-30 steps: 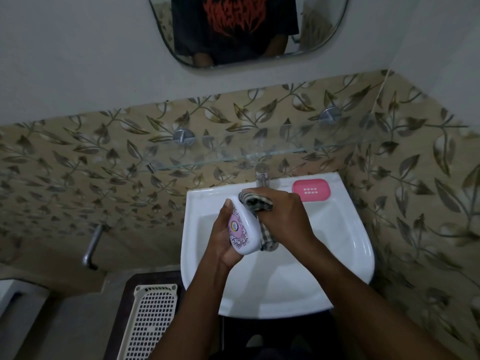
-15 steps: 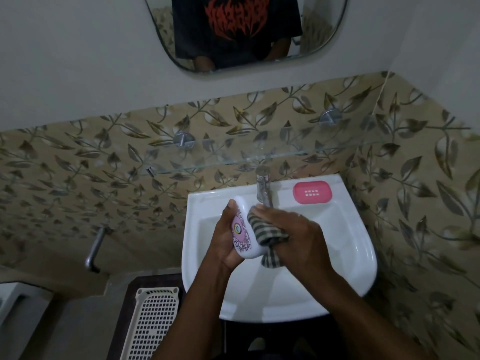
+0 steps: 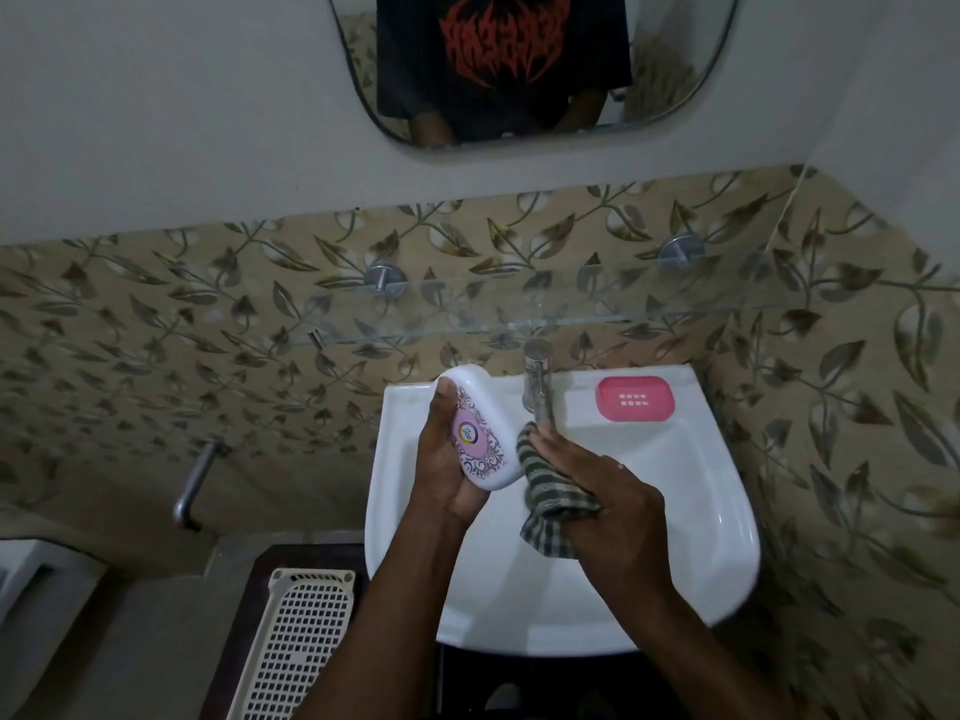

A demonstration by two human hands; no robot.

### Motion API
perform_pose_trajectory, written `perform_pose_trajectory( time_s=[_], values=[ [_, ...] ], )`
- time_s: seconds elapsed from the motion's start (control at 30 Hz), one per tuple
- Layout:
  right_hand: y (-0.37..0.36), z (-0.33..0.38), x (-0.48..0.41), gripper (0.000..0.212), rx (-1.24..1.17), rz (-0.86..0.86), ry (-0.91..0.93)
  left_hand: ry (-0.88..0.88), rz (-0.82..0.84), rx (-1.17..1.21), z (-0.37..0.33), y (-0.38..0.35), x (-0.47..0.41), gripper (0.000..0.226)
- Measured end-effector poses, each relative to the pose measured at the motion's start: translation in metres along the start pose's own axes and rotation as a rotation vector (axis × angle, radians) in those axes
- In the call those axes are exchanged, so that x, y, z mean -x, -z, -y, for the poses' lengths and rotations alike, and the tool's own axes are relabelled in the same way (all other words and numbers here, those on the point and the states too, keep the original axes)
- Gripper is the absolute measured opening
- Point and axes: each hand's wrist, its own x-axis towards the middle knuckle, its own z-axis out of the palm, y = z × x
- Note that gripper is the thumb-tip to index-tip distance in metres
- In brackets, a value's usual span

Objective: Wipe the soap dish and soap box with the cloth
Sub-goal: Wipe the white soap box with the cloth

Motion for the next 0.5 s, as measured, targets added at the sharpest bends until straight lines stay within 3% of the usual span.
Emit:
perform_pose_trajectory(
  time_s=[0.1, 0.27, 0.33, 0.4, 0.5],
  values=[
    [-0.001, -0.006, -0.004, 0.053, -0.093, -0.047, -0.162, -0.072, -0.055, -0.347, 0.001, -0.003, 0.003, 0.071],
    [0.018, -0.01, -0.041, 0.021, 0.018, -0.178, -0.381, -0.257, -0.013, -1.113, 0.009, -0.014, 0.012, 0.041],
    [0.024, -0.003, -0.049, 0.033, 0.13, -0.132, -0.269, -0.301, 0.008, -1.357, 0.012, -0.016, 0.011, 0.028],
    [0.023, 0.003, -0.046, 0.05, 0.283, -0.046, 0.012, -0.339, 0.005, -1.557, 0.013, -0.016, 0.009, 0.017],
    [0.015, 0.007, -0.035, 0.054, 0.476, 0.063, 0.29, -0.425, 0.076, -1.733, 0.012, -0.008, 0.004, 0.022]
  ],
)
